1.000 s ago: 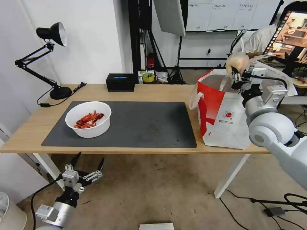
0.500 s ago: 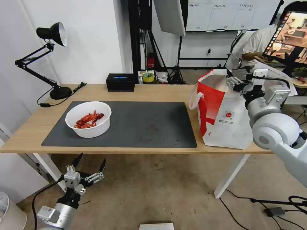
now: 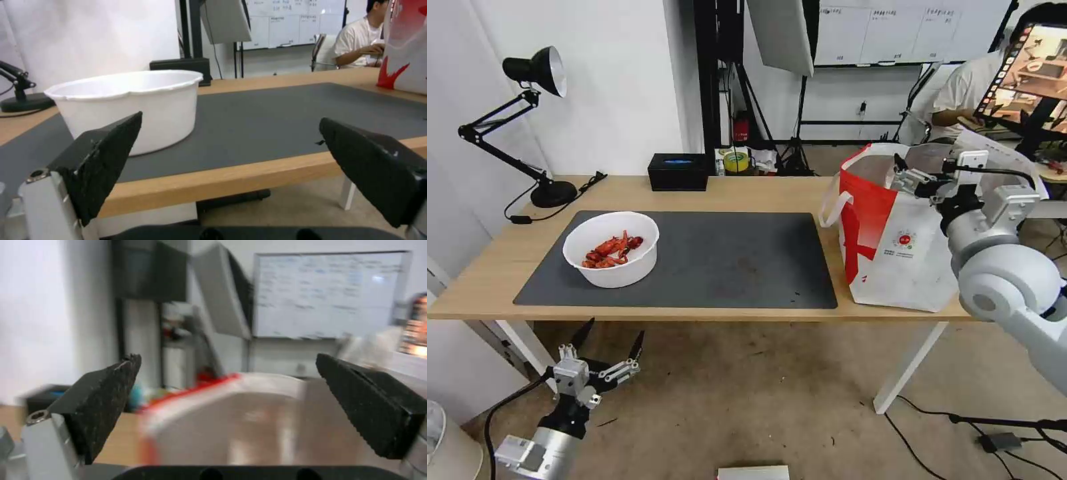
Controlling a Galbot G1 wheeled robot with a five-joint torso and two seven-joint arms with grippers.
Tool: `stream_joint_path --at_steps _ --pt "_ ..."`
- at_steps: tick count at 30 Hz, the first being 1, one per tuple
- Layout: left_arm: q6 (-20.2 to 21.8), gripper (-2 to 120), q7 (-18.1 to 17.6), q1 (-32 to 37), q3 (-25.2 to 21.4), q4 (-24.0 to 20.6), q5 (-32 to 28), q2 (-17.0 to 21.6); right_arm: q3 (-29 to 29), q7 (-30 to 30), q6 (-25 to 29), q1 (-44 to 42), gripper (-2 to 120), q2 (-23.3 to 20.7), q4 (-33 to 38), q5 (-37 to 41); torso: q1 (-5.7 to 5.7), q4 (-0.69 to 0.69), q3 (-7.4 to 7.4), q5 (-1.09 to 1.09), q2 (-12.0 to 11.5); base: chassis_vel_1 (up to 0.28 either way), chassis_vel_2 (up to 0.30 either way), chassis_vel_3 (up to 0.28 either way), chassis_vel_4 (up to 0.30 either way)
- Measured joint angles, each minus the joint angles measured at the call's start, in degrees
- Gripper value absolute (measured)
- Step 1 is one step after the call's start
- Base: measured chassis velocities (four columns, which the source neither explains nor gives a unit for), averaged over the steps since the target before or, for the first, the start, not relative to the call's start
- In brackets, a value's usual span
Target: Pick up the trash from the table and place it into the takeout bag.
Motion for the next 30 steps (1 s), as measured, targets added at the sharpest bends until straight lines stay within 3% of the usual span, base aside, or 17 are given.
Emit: stream_joint_path --at_steps 10,12,13,20,30 --pt "-0.02 100 -0.02 -0.01 -1.39 -0.51 -0.91 -0.35 1.81 -7.28 6.99 -9.80 100 0.94 8.38 -2.20 0.00 -0.01 0.00 -0.01 0.00 0.000 0.000 0.000 0.000" --pt "-0.66 100 0.00 1.02 -3.38 -1.06 -1.18 -1.45 -0.22 -8.71 8.54 -11.33 100 2.22 9.35 -4.54 0.00 -0.02 0.00 -0.01 0.00 0.000 0.000 0.000 0.000" --pt "-1.04 100 -0.01 1.62 -4.57 -1.49 -1.32 -2.26 -1.14 -9.69 8.92 -12.44 100 3.08 9.61 -6.06 0.00 0.04 0.00 0.00 0.00 0.000 0.000 0.000 0.000" --pt "-1.57 100 0.16 2.29 -6.21 -1.88 -1.63 -3.72 -0.53 -14.06 11.83 -23.68 100 6.26 9.75 -13.85 -0.01 -0.03 0.00 0.00 0.00 0.000 0.000 0.000 0.000" --pt "-1.86 100 0.26 2.38 -6.79 -1.21 -1.69 -3.97 1.68 -14.75 15.67 -35.60 100 11.36 7.27 -24.00 0.00 0.00 0.00 0.00 0.00 0.000 0.000 0.000 0.000"
